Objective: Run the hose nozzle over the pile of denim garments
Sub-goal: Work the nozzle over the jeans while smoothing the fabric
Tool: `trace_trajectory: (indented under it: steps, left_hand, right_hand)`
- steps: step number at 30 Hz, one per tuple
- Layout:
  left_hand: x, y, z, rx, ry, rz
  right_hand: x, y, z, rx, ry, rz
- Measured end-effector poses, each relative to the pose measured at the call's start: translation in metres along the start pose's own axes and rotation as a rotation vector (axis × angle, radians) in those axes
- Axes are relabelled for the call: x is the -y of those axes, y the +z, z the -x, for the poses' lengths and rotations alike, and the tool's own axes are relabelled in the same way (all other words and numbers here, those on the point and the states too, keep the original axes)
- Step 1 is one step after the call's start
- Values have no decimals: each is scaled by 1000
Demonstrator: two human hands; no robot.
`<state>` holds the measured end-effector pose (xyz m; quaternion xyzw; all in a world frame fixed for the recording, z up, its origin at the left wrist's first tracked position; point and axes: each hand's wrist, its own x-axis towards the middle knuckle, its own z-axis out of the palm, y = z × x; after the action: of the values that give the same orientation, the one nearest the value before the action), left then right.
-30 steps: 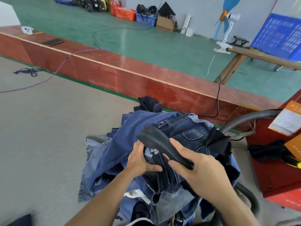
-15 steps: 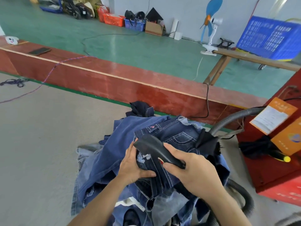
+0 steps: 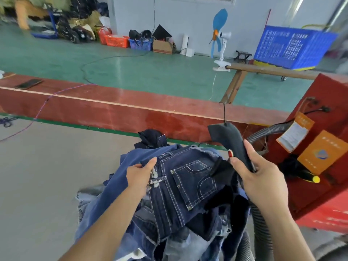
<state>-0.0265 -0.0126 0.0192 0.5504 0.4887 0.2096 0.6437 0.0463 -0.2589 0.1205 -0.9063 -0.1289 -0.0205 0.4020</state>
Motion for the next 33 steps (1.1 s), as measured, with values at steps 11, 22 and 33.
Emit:
trace_trajectory:
  steps: [11,22,33]
  left_hand:
    - [50,-36,49,572,-232,-381]
    - [34,-33,60,495,-122,-91]
    - [29,-25,63,514,-175,155]
  right_hand:
    - [-4,-7,-5,27,33,-39]
    - [-1,-7,-5,58,12,-24]
    - [-2,-6,-6,63,2,-31]
